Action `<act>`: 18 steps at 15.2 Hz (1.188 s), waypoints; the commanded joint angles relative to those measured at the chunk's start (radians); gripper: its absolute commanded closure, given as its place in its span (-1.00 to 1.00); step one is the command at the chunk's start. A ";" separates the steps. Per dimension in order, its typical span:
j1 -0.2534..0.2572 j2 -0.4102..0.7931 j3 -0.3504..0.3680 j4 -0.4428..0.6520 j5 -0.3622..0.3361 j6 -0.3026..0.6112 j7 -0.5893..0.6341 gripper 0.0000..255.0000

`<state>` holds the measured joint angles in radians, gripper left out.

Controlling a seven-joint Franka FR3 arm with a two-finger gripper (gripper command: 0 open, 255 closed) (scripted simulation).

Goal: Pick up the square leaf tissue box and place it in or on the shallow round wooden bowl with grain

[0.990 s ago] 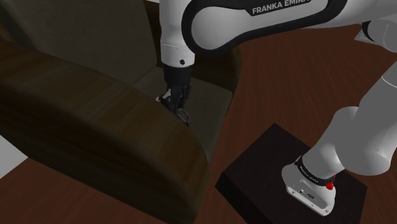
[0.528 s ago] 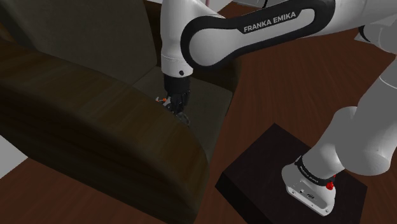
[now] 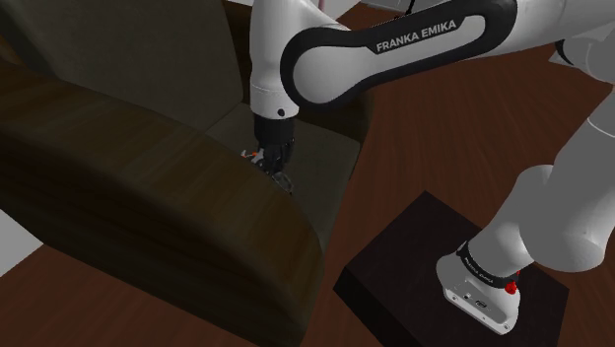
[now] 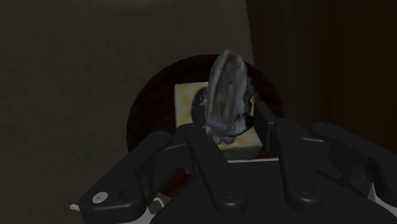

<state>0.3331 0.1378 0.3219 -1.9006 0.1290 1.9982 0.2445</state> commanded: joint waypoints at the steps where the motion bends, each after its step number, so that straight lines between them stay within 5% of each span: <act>1: 0.004 0.014 0.005 -0.012 0.004 -0.001 -0.003 -1.00; 6: 0.005 0.014 0.005 -0.018 0.004 0.006 -0.001 -1.00; 10: -0.006 -0.012 -0.001 0.078 0.006 -0.117 -0.003 -1.00; 18: -0.005 -0.012 -0.001 0.078 0.006 -0.117 -0.003 -1.00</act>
